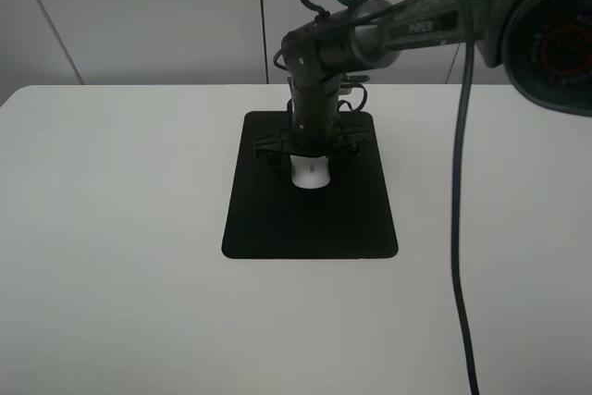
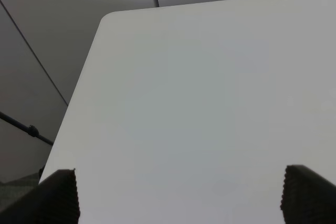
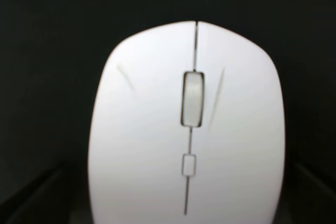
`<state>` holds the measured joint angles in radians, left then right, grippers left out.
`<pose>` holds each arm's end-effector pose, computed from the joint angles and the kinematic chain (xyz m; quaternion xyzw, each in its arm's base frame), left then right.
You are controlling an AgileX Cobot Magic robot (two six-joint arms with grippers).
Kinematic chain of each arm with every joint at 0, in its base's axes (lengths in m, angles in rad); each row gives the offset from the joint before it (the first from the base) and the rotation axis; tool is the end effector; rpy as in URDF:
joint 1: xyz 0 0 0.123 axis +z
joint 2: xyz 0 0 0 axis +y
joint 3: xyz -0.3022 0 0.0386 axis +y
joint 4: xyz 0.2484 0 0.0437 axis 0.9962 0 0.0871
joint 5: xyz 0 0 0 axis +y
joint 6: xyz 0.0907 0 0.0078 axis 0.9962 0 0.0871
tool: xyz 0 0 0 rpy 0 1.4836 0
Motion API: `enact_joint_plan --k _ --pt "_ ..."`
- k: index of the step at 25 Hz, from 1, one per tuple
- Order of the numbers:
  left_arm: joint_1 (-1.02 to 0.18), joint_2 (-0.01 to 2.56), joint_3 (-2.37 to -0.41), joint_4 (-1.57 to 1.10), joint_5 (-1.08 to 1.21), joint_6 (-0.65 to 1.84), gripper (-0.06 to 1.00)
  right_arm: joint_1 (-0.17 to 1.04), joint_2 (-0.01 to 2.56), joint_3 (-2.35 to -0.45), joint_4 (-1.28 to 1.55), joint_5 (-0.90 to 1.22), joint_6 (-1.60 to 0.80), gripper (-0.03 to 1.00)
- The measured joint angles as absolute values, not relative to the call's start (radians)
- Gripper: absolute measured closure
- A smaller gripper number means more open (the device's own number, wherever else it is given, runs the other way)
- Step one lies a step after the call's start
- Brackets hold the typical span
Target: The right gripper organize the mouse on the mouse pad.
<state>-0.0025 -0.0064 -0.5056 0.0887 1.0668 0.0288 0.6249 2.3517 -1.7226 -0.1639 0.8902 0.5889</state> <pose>-0.0263 0.0071 0.2786 0.0112 0.8508 0.0512 0.5229 0.3958 0.2712 0.1103 -0.0649 0.9932 -0.0157 0.0950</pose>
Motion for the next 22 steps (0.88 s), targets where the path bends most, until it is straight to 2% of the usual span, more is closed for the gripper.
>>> enact_joint_plan --k 14,18,22 --pt "-0.003 -0.006 -0.506 0.089 1.067 0.029 0.16 0.624 2.161 -1.714 -0.126 0.923 0.541 0.14" --pt "-0.003 -0.006 -0.506 0.089 1.067 0.029 0.16 0.6 2.073 -1.612 -0.116 0.907 0.522 0.14" --pt "-0.003 -0.006 -0.506 0.089 1.067 0.029 0.16 0.528 1.972 -1.441 -0.054 0.869 0.478 0.14"
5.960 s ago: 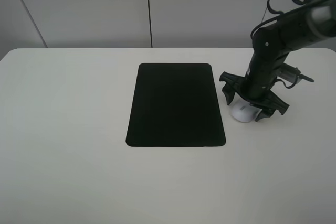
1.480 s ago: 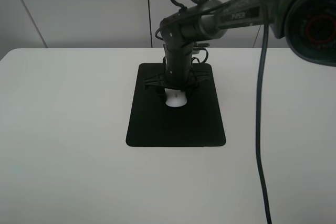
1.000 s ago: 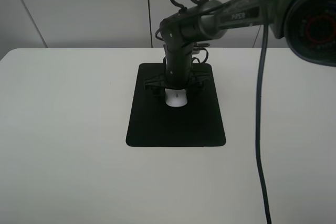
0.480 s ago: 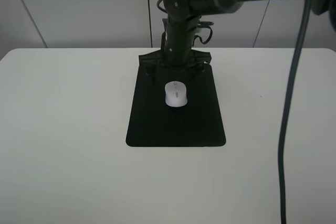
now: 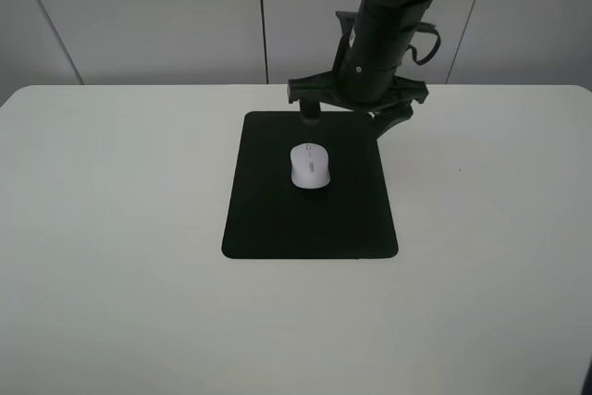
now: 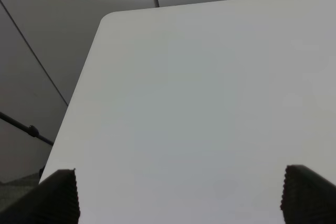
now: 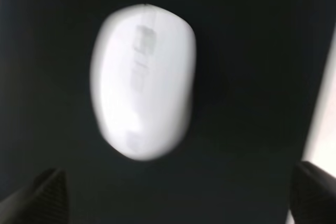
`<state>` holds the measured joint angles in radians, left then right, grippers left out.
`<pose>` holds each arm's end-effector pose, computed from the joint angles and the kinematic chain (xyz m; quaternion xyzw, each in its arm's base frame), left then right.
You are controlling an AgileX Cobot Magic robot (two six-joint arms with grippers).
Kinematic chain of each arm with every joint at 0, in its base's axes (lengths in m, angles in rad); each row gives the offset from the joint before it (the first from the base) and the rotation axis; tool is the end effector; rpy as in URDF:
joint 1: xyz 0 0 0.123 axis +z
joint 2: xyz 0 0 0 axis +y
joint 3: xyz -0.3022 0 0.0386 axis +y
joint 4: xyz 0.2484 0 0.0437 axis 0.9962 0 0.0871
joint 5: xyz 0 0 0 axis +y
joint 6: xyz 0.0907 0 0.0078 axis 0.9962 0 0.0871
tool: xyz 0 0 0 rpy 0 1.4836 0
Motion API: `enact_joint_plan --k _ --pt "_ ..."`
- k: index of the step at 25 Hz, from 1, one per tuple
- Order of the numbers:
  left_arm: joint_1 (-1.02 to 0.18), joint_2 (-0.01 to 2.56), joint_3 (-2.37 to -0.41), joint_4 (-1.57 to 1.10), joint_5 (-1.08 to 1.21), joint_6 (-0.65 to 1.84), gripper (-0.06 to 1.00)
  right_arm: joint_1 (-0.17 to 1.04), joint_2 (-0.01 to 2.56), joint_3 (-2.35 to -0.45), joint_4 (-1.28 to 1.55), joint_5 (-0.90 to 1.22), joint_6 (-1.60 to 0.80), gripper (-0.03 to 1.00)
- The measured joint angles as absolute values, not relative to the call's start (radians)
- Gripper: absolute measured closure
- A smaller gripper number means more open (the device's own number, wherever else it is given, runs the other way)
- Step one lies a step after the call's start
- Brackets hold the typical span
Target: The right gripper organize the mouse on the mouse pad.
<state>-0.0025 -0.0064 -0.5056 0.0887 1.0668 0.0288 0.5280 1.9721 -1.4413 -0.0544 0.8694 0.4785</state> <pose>-0.0263 0.0071 0.2786 0.0112 0.8508 0.0512 0.5229 0.3587 0.2048 0.2101 -0.0393 0.9907 0.0419 0.1236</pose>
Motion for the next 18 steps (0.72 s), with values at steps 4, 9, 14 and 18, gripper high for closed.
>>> enact_joint_plan --k 4,9,14,18 --pt "-0.003 -0.006 -0.506 0.089 1.067 0.029 0.16 0.424 1.86 -1.277 -0.023 0.868 0.422 0.14" --pt "-0.003 -0.006 -0.506 0.089 1.067 0.029 0.16 0.281 1.678 -1.085 -0.03 0.861 0.405 0.14" --pt "-0.003 -0.006 -0.506 0.089 1.067 0.029 0.16 0.134 1.465 -0.903 -0.069 0.859 0.377 0.14" --pt "-0.003 -0.006 -0.506 0.089 1.067 0.029 0.16 0.013 1.279 -0.809 -0.075 0.894 0.322 0.14"
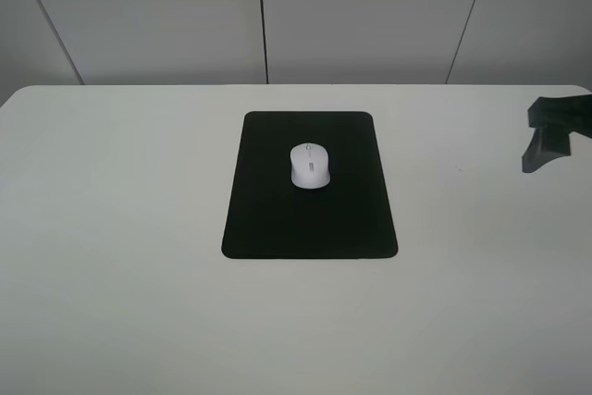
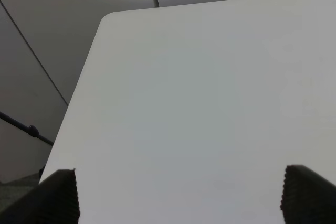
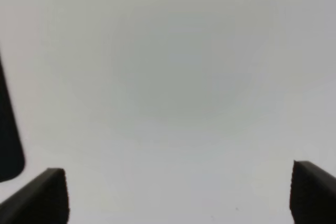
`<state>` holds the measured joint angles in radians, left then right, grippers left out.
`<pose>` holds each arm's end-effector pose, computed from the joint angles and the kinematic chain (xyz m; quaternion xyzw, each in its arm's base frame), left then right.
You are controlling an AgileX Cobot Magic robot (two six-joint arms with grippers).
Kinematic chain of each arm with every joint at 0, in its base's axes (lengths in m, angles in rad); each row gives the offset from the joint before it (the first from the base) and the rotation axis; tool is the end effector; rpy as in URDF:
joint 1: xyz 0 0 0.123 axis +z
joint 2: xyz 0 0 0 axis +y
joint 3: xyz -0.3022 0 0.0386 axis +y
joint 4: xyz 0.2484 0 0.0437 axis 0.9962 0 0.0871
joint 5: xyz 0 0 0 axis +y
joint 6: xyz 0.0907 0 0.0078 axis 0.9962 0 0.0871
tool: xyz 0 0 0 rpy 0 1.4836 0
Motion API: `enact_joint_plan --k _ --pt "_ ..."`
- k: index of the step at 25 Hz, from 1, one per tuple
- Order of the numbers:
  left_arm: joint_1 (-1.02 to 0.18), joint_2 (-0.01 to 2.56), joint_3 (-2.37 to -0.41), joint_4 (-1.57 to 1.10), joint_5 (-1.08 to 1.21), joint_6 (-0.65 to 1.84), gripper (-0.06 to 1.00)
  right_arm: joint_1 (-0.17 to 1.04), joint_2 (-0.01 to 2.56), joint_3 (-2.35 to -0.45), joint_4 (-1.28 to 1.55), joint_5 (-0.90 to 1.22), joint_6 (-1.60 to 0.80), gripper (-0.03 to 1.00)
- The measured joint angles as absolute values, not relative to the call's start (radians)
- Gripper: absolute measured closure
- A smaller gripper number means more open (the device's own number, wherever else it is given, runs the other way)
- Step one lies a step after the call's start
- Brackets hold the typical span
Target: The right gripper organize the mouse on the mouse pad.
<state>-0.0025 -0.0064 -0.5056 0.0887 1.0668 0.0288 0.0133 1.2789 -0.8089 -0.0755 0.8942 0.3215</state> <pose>-0.0263 0.0071 0.2786 0.0112 0.8508 0.0512 0.5229 0.2176 -0.0025 0.2630 0.1329 0.9797 -0.0077 0.1496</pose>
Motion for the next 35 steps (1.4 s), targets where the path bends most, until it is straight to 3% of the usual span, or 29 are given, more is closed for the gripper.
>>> enact_joint_plan --k 4,15,31,35 --pt "-0.003 -0.006 -0.506 0.089 1.067 0.029 0.16 -0.053 1.07 -0.734 -0.078 0.907 0.303 0.14" --pt "-0.003 -0.006 -0.506 0.089 1.067 0.029 0.16 -0.04 0.455 -0.641 -0.079 1.074 0.237 0.14" --pt "-0.003 -0.006 -0.506 0.089 1.067 0.029 0.16 -0.04 0.125 -0.639 -0.074 1.128 0.235 0.14" --pt "-0.003 -0.006 -0.506 0.089 1.067 0.029 0.16 -0.04 0.056 -0.639 -0.084 1.148 0.141 0.14"
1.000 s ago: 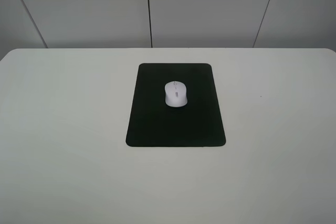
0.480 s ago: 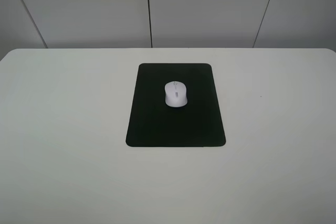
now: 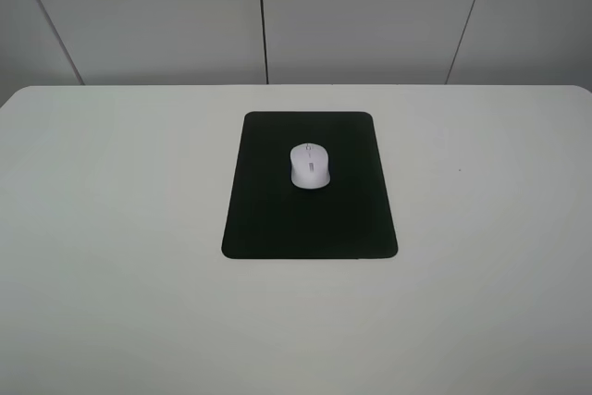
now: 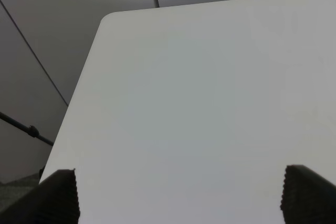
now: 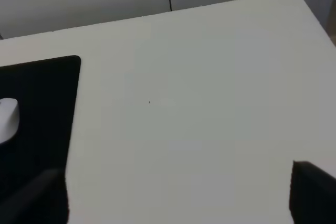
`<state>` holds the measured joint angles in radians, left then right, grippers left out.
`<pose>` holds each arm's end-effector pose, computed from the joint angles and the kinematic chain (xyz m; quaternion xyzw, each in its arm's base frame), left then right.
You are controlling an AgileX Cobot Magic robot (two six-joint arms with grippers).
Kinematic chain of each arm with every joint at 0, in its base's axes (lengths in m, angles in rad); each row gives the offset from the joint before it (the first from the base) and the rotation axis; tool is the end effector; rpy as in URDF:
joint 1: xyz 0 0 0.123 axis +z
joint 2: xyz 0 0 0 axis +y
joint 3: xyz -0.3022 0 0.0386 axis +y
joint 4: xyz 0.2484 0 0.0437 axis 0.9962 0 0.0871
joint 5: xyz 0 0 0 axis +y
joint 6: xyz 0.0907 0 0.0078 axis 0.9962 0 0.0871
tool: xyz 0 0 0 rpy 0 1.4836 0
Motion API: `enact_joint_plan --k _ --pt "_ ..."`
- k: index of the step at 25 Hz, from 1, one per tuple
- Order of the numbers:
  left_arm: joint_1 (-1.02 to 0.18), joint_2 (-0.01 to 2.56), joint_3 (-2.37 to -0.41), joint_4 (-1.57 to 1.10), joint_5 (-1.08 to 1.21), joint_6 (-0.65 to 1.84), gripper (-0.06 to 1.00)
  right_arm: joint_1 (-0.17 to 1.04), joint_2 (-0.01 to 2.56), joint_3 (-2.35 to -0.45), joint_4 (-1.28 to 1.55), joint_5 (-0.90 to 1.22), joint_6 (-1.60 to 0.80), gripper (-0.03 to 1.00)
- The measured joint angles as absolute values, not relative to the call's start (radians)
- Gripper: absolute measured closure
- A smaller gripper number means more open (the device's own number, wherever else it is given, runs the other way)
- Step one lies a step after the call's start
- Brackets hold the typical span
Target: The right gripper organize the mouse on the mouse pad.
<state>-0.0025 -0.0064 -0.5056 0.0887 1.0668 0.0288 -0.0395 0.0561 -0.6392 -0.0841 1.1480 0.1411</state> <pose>-0.0263 0.0071 0.2786 0.0112 0.8508 0.0512 0.5229 -0.0359 -0.0056 0.3100 0.0821 0.8496 -0.0153 0.5207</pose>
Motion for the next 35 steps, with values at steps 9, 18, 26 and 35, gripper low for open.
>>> enact_joint_plan --k 9,18,26,35 --pt "-0.003 -0.006 -0.506 0.089 1.067 0.029 0.16 -0.04 -0.006 -0.55 -0.082 1.116 0.032 0.14" --pt "-0.003 -0.006 -0.506 0.089 1.067 0.029 0.16 -0.04 -0.006 -0.517 -0.048 1.075 0.031 0.14" --pt "-0.003 -0.006 -0.506 0.089 1.067 0.029 0.16 -0.04 -0.006 -0.514 -0.033 1.074 0.01 0.14" --pt "-0.003 -0.006 -0.506 0.089 1.067 0.029 0.16 -0.04 -0.006 -0.514 -0.033 1.074 0.009 0.14"
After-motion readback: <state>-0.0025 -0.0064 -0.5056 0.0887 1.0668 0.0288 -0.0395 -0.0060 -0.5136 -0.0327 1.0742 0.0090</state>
